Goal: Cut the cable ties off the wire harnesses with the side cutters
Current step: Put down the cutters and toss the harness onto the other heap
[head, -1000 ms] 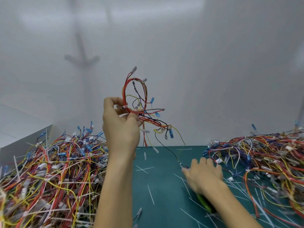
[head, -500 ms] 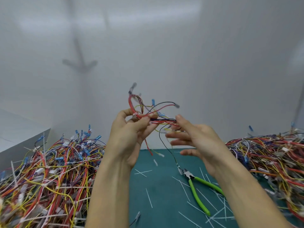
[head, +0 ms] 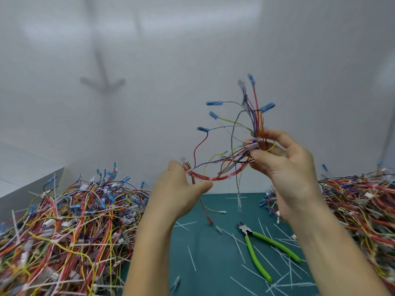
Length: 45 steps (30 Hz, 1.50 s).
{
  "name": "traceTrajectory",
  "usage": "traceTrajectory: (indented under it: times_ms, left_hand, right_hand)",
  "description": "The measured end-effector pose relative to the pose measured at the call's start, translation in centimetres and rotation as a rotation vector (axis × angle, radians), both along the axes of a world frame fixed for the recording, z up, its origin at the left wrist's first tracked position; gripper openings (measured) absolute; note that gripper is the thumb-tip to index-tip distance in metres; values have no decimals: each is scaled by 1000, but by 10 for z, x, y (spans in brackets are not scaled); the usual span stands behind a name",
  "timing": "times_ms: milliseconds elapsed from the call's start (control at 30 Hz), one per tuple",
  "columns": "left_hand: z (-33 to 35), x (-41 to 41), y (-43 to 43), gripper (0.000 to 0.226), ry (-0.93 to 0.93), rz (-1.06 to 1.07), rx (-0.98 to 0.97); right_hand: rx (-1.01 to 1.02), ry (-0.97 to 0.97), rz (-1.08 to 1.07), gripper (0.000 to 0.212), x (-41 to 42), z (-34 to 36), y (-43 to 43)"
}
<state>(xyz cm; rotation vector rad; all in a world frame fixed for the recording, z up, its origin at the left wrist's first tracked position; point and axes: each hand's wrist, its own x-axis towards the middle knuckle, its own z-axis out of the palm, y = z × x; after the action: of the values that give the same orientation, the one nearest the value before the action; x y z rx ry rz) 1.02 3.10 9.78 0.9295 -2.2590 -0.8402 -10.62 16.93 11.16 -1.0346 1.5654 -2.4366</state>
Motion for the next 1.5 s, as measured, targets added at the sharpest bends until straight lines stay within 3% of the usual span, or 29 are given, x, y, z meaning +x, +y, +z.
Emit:
traceTrajectory:
  times_ms: [100,200,533,600,700,833,967,1067,1233,1400,1500]
  left_hand:
    - [9,3,2,34,211,-24,-185]
    - [21,8,13,29,374,-158,-202]
    - [33,12,28,21,706,-283,113]
    - [32,9,30,26,783,-307,256]
    - [30,4,31,15,872,-279,406]
    - [29,3,28,11,909,-234,448]
    - [27,2,28,9,918,-191,364]
    - [26,0,29,12,910,-162,283]
    - [27,3,25,13,770,-168,178]
    - [28,10,21,17,725,-142,169]
    - [29,13,19,17,770,-159,213]
  right_hand:
    - [-33,119,-16,28,4,4,2]
    - [-46,154,-12,29,9,4,-1]
    - [62,284,-43,26,22,6,-2]
    - [53,251,-15,24,25,7,-3]
    - [50,158,15,24,28,9,-4]
    - [36,-8,20,25,27,9,-2]
    - [57,-107,-14,21,25,7,-4]
    - [190,-8,-94,15,24,5,-5]
    - [482,298,-438,24,23,0,1]
    - [314,239,-443,22,21,-1,-1]
    - [217,113,-321,24,18,0,-5]
